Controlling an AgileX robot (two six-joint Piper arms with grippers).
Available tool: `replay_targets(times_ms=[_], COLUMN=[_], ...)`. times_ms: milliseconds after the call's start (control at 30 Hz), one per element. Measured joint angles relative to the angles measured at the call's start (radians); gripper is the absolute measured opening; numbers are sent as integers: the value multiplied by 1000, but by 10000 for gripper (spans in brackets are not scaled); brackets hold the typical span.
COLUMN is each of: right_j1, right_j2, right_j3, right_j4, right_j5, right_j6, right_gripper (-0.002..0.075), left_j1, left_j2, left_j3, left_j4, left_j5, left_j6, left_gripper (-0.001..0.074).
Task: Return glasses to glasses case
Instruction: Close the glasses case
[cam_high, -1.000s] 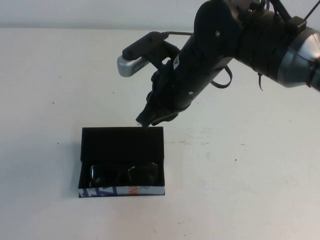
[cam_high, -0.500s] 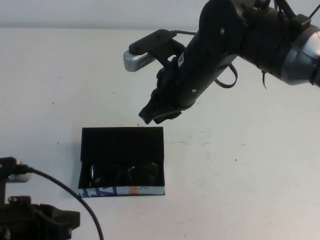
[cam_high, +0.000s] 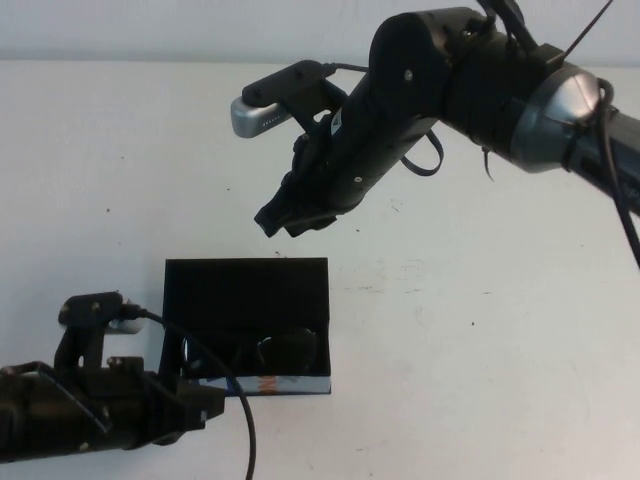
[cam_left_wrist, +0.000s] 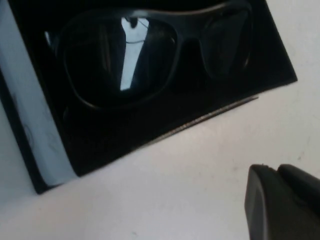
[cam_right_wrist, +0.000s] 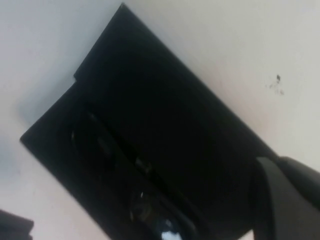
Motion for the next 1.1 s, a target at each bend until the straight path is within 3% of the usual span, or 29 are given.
replay_targets(times_ms=[133,400,1100], right_j1=[0,0,-13], right_j2=[79,196,367], right_j3=[-79,-214,-365], right_j4=[0,0,48], right_j5=[6,23,76], right_j6=[2,6,8], right_gripper=[-11,-12,-12], left_j1=[0,0,0], left_j2=[81,168,174], left_j3=[-4,-22,-78], left_j4=[-92,-112,-114], left_j5=[0,-21,-63], left_j6=[139,246,300], left_gripper=[-1,-1,-1])
